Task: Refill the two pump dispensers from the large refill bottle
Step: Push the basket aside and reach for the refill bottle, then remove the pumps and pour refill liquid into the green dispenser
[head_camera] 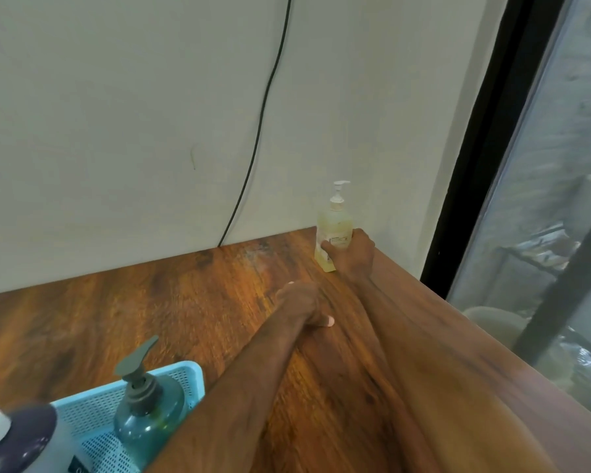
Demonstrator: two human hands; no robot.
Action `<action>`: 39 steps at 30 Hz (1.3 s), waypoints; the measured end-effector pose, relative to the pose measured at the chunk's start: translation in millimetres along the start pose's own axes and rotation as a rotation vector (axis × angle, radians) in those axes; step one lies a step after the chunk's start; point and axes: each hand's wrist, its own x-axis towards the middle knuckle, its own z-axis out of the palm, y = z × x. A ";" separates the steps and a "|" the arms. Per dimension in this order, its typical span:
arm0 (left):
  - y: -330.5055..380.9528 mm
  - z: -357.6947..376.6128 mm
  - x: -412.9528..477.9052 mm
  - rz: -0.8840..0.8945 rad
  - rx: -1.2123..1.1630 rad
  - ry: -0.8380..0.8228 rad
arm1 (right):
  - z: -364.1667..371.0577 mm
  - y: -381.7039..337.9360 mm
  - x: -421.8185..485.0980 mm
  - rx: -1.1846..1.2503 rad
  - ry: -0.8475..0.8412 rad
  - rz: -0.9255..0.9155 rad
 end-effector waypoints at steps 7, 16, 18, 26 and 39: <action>-13.5 24.0 -5.6 0.017 -0.024 0.005 | -31.7 -11.1 -73.7 0.145 -0.140 -0.020; -35.6 29.5 -117.9 0.245 -0.246 0.073 | -124.3 -50.3 -186.3 0.151 -0.100 -0.121; -40.3 26.1 -159.8 0.261 -0.413 0.163 | -142.9 -57.4 -214.5 0.133 -0.090 -0.123; -59.0 33.0 -261.9 0.215 -0.517 0.344 | -181.4 -54.1 -317.8 0.020 -0.139 -0.161; -95.1 84.5 -353.7 0.231 -0.458 0.636 | -159.2 -40.4 -370.4 0.066 -0.147 -0.110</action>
